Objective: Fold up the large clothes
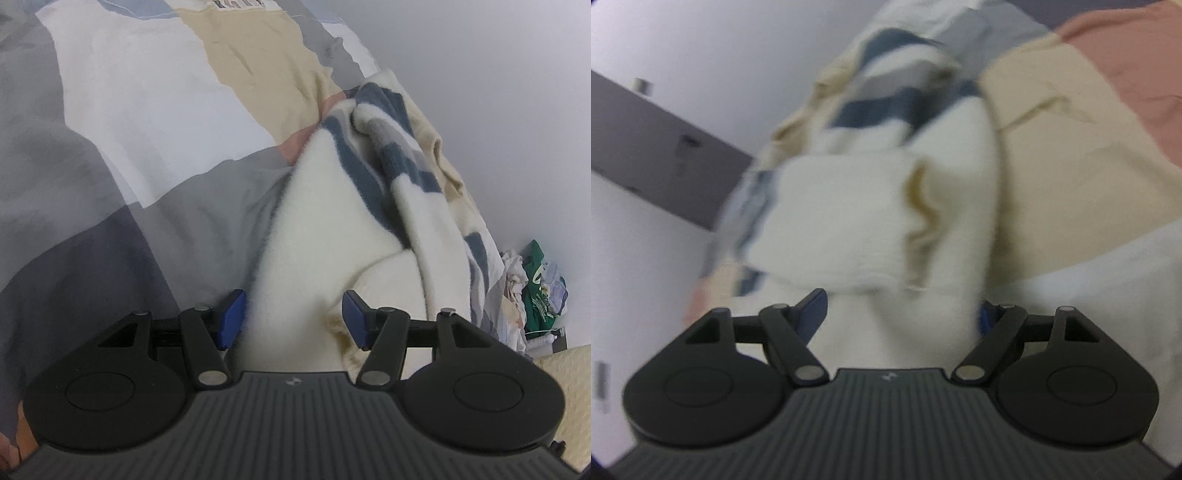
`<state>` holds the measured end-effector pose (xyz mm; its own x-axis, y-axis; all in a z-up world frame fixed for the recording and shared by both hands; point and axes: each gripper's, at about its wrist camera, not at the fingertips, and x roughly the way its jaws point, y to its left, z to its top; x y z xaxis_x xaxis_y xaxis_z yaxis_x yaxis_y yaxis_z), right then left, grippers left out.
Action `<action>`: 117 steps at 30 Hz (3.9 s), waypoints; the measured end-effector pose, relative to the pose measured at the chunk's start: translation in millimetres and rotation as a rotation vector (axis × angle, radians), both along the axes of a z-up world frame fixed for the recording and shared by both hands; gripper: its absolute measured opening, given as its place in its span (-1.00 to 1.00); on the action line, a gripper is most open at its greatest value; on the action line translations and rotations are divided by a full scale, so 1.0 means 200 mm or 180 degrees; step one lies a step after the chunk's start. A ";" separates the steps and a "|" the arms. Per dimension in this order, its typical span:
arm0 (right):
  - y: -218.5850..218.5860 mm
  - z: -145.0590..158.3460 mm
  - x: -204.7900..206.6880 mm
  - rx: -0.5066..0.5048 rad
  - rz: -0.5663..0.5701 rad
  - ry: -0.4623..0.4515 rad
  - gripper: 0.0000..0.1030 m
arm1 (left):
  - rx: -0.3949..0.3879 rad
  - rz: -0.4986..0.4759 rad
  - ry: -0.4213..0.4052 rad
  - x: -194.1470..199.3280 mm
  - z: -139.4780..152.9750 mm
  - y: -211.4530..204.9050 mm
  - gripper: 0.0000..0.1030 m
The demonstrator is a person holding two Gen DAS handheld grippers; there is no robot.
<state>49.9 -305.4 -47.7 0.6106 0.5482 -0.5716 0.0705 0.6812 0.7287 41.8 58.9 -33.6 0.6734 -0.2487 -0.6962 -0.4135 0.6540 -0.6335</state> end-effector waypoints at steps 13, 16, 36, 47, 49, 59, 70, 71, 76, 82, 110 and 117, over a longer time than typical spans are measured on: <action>-0.04 0.16 -0.10 0.1261 0.0429 -0.0998 0.56 | -0.0123 -0.0014 -0.0001 -0.01 -0.03 -0.02 0.24; -0.03 0.19 -0.13 0.1513 0.0602 -0.1183 0.56 | -0.0149 -0.0018 -0.0004 -0.01 -0.02 -0.02 0.24; 0.05 -0.02 -0.01 0.0203 -0.0106 0.0404 0.46 | -0.0791 -0.0290 -0.0368 -0.03 -0.04 -0.08 0.23; -0.04 -0.13 0.01 0.0072 -0.0635 0.0593 0.44 | -0.0497 -0.0459 0.0047 0.02 -0.10 -0.22 0.08; -0.02 -0.14 0.03 0.0099 -0.0543 0.0590 0.16 | -0.0487 -0.0457 0.0048 0.04 -0.11 -0.23 -0.12; 0.00 0.05 -0.11 0.0108 -0.0395 -0.0195 -0.54 | -0.0520 -0.0514 -0.0597 -0.06 0.10 -0.19 -0.62; -0.09 0.40 -0.30 0.0763 -0.0068 -0.0755 -0.58 | -0.0934 -0.0595 -0.1232 -0.40 0.47 -0.05 -0.69; -0.09 0.46 -0.33 0.0743 -0.0014 -0.0829 -0.58 | -0.0961 -0.0631 -0.1287 -0.44 0.52 -0.04 -0.69; -0.13 0.73 -0.51 0.0703 0.0191 -0.1099 -0.57 | -0.1056 -0.0768 -0.1504 -0.67 0.75 -0.01 -0.68; -0.22 0.87 -0.61 0.0698 0.0170 -0.1112 -0.57 | -0.1155 -0.0839 -0.1604 -0.85 0.84 0.02 -0.68; -0.16 0.36 0.69 0.0442 -0.0804 -0.0194 -0.71 | -0.0333 -0.0733 -0.0675 0.78 0.31 0.01 -0.67; -0.16 0.09 0.94 0.0270 -0.0823 0.0051 -0.71 | -0.0386 -0.0741 -0.0601 1.01 0.03 0.06 -0.66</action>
<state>238.2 -337.5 -30.2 0.7277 0.4217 -0.5409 0.2461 0.5756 0.7798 244.0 70.1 -26.7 0.7032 -0.4848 -0.5201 -0.1293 0.6321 -0.7640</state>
